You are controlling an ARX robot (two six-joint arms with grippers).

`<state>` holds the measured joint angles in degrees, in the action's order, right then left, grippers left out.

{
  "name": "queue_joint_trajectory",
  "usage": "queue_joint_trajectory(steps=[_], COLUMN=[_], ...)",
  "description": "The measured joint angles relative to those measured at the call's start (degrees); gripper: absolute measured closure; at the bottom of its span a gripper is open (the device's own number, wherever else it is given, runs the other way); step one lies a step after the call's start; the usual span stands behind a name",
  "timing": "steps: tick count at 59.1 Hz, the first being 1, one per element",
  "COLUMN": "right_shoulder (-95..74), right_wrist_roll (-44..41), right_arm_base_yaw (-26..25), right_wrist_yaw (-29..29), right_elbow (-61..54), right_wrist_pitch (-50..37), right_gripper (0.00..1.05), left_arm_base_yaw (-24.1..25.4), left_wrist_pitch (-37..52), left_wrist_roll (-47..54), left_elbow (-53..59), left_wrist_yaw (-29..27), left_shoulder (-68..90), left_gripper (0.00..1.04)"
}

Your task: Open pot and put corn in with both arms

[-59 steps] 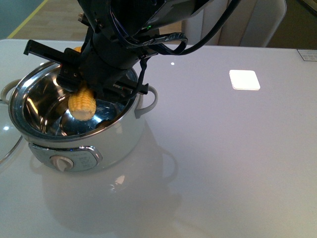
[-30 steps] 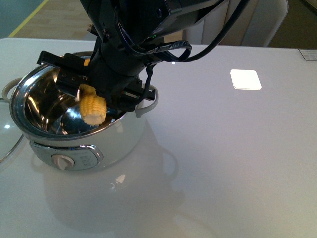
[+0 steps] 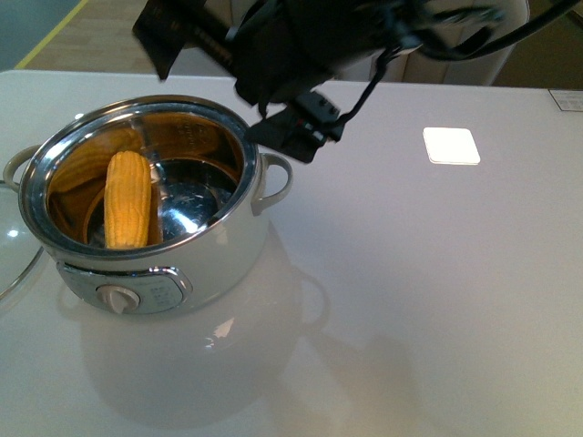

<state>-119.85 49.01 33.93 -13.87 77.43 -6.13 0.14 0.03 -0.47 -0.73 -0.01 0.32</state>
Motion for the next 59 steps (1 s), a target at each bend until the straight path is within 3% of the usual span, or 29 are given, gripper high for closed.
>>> queue_joint_trajectory(steps=[10,19,35,43,54,56,59], right_shoulder=[12.7,25.8,48.4,62.2,65.2,64.8,64.8], right_wrist_roll=[2.8,-2.5,-19.4,-29.3,-32.2,-33.3,-38.0], right_arm_base_yaw=[-5.3,-11.3,-25.2,-35.5,-37.3,-36.8,-35.3], right_wrist_yaw=[-0.6,2.3,3.1,0.0,-0.3,1.7,8.6], right_elbow=[-10.7,-23.3,-44.8,-51.3,-51.8,-52.9,-57.9], right_wrist_pitch=[-8.8,-9.5,-1.1,7.8,8.7,5.5,-8.3], right_gripper=[0.09,0.09,0.09,0.09,0.09,0.11,0.19], left_arm_base_yaw=[0.0,0.0,0.0,0.0,0.0,0.0,0.0], left_wrist_pitch=[0.0,0.0,0.0,0.0,0.0,0.0,0.0], left_wrist_roll=[0.0,0.0,0.0,0.0,0.0,0.0,0.0], left_elbow=[0.0,0.0,0.0,0.0,0.0,0.0,0.0], left_wrist_yaw=[0.0,0.0,0.0,0.0,0.0,0.0,0.0], left_shoulder=[0.0,0.0,0.0,0.0,0.0,0.0,0.0], left_gripper=[0.07,0.07,0.07,0.07,0.07,0.07,0.07])
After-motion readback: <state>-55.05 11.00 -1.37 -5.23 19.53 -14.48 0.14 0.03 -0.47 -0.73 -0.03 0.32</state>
